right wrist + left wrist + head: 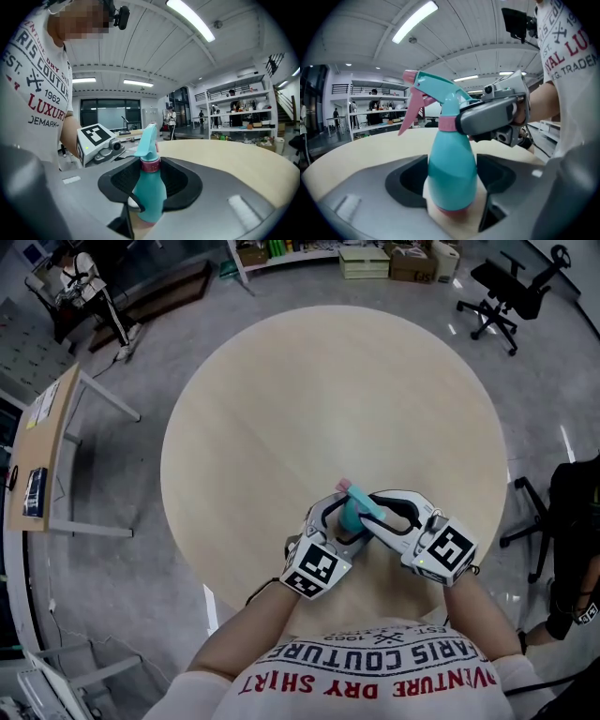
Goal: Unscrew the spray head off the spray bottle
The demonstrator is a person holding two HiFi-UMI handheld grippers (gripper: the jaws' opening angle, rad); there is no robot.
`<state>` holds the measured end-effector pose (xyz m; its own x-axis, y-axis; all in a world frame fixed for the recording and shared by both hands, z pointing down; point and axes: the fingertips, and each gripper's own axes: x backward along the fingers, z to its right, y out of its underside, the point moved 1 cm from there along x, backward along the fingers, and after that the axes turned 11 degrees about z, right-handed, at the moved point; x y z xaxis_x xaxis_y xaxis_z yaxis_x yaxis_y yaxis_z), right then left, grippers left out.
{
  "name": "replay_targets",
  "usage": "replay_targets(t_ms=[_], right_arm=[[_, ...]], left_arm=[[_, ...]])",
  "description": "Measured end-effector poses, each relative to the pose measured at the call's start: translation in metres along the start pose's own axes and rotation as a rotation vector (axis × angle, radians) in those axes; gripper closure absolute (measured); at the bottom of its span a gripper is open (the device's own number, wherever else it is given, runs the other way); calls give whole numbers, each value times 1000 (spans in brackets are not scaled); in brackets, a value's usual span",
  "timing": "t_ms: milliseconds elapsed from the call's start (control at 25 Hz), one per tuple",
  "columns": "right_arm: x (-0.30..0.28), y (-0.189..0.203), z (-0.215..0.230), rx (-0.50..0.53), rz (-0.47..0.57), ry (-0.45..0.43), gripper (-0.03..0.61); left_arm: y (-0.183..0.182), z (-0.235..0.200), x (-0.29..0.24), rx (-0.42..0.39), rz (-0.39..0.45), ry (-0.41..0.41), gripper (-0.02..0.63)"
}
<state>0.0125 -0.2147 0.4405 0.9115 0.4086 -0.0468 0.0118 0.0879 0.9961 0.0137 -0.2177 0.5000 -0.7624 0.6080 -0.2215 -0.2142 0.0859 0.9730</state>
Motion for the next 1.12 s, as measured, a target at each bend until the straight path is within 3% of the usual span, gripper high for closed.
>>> replay_targets(t_ms=[40, 80, 120, 160, 280, 400, 680, 960, 1120], right_arm=[[0, 1, 1, -3, 16, 66, 442], [-1, 2, 1, -1, 29, 142, 371], [-2, 3, 3, 9, 34, 214, 373], [-3, 4, 5, 26, 30, 265, 422], [-5, 2, 6, 88, 4, 303, 423], [-5, 0, 6, 69, 6, 286, 431], [-4, 2, 7, 27, -13, 121, 448], [-6, -5, -6, 25, -52, -251, 448], [-10, -6, -9, 15, -60, -292, 446]], left_arm=[[0, -1, -2, 4, 3, -33, 300], [1, -2, -4, 10, 4, -72, 298], [1, -2, -5, 16, 5, -111, 298], [1, -2, -6, 23, 4, -142, 298], [-2, -2, -5, 37, 0, -182, 298], [-3, -3, -5, 34, -6, -183, 299], [1, -1, -1, 15, 9, -50, 308], [-2, 0, 18, -24, 12, 341, 327], [-2, -3, 23, -30, -2, 389, 327]])
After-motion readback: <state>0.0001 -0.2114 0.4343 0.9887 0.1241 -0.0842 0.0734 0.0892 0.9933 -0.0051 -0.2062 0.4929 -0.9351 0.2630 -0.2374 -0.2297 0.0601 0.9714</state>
